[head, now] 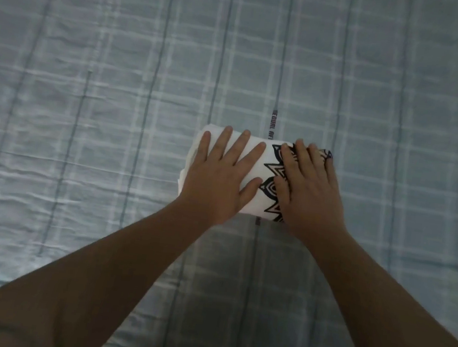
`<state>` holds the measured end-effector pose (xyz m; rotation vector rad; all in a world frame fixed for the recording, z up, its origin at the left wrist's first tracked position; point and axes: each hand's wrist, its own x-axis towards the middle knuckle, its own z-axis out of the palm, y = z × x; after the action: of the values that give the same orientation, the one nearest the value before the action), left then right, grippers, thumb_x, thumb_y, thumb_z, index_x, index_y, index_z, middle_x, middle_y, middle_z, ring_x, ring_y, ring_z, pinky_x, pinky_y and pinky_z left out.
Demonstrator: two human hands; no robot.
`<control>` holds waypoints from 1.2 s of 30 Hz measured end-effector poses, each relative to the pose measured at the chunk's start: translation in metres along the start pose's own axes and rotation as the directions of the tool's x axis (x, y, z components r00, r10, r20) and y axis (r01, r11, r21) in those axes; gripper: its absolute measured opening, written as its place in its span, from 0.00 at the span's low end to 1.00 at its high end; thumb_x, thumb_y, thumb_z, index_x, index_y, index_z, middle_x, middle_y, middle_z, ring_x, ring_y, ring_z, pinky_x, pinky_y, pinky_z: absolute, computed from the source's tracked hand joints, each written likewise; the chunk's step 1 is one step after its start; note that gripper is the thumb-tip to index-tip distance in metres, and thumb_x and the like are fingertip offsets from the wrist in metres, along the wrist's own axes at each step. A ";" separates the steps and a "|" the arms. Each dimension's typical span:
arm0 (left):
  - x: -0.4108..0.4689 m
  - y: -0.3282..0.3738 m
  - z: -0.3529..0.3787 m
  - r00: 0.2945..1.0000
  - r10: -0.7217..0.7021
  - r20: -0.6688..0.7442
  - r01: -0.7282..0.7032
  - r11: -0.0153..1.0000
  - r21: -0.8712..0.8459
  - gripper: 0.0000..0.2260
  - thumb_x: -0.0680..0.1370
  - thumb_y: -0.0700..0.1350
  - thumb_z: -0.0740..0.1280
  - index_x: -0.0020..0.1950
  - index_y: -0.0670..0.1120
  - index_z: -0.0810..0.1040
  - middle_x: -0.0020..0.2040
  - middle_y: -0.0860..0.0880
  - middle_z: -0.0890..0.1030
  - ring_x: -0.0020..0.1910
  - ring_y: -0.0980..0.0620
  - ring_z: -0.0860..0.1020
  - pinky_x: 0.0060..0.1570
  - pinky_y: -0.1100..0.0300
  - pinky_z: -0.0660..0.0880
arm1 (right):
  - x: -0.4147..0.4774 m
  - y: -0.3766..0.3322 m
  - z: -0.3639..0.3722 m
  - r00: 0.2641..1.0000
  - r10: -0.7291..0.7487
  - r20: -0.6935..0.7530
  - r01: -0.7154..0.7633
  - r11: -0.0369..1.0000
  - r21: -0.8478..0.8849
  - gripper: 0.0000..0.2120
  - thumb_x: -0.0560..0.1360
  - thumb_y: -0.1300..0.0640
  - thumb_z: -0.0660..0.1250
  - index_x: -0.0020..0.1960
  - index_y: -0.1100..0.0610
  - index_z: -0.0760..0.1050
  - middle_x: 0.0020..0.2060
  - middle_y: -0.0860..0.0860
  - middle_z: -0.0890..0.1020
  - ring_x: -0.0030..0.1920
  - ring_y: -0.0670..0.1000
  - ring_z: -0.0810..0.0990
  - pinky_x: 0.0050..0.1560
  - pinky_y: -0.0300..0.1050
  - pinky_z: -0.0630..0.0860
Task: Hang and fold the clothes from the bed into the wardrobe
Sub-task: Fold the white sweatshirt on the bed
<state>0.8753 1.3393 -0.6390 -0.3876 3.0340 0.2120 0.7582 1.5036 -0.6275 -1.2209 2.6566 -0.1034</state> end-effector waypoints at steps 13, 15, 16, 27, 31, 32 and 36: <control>-0.003 0.013 -0.003 0.988 -0.129 0.088 0.132 0.991 -0.030 0.28 0.82 0.60 0.50 0.81 0.53 0.58 0.81 0.46 0.58 0.80 0.41 0.52 0.76 0.37 0.49 | 0.000 0.004 0.011 0.998 0.050 0.022 -0.053 0.990 0.129 0.30 0.81 0.44 0.49 0.80 0.51 0.54 0.80 0.54 0.55 0.80 0.56 0.51 0.79 0.58 0.48; -0.002 0.006 -0.013 0.992 -0.120 0.029 0.123 0.985 -0.121 0.27 0.82 0.59 0.50 0.79 0.50 0.60 0.80 0.45 0.60 0.80 0.41 0.52 0.76 0.39 0.49 | -0.001 0.005 0.000 0.997 0.058 -0.041 -0.041 0.943 0.331 0.28 0.80 0.48 0.55 0.79 0.52 0.59 0.79 0.55 0.57 0.79 0.56 0.53 0.79 0.56 0.49; -0.005 0.000 -0.019 0.987 -0.153 -0.041 0.143 0.972 -0.186 0.26 0.82 0.57 0.52 0.78 0.48 0.63 0.78 0.44 0.64 0.79 0.41 0.55 0.76 0.39 0.52 | -0.004 0.006 -0.005 0.985 0.119 -0.122 -0.048 0.880 0.472 0.26 0.80 0.51 0.59 0.77 0.53 0.63 0.79 0.55 0.60 0.79 0.56 0.56 0.78 0.53 0.51; -0.006 -0.030 -0.020 0.462 -0.716 0.524 0.870 0.251 -0.424 0.45 0.71 0.74 0.62 0.72 0.37 0.67 0.68 0.36 0.73 0.66 0.36 0.74 0.63 0.47 0.71 | -0.009 0.014 -0.009 0.634 0.676 0.376 -0.749 0.414 0.517 0.35 0.76 0.30 0.58 0.62 0.62 0.73 0.57 0.60 0.80 0.48 0.58 0.77 0.48 0.47 0.71; -0.005 -0.037 -0.009 0.496 -0.655 0.570 0.831 0.167 -0.531 0.48 0.70 0.74 0.65 0.73 0.35 0.67 0.70 0.37 0.73 0.67 0.38 0.74 0.63 0.52 0.72 | -0.003 0.016 -0.010 0.619 0.647 0.445 -0.760 0.351 0.546 0.39 0.74 0.30 0.60 0.65 0.64 0.72 0.59 0.62 0.79 0.57 0.62 0.79 0.57 0.51 0.76; -0.006 -0.040 -0.007 0.510 -0.636 0.579 0.814 0.142 -0.563 0.49 0.69 0.74 0.65 0.73 0.35 0.68 0.70 0.37 0.74 0.66 0.39 0.74 0.60 0.54 0.71 | -0.003 0.016 -0.011 0.617 0.639 0.459 -0.754 0.312 0.579 0.39 0.74 0.29 0.61 0.65 0.64 0.72 0.59 0.61 0.79 0.58 0.62 0.79 0.58 0.53 0.77; -0.023 -0.045 -0.005 0.541 -0.435 0.720 0.706 -0.230 -0.670 0.43 0.66 0.67 0.75 0.70 0.39 0.74 0.62 0.44 0.82 0.56 0.45 0.83 0.54 0.51 0.80 | -0.016 0.019 -0.012 0.637 0.559 0.531 -0.694 0.115 0.711 0.35 0.72 0.33 0.68 0.65 0.62 0.75 0.56 0.58 0.83 0.53 0.59 0.83 0.57 0.57 0.81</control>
<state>0.9083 1.3007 -0.6379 -1.6588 1.4871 1.9750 0.7515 1.5273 -0.6165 0.3208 2.1085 -1.0753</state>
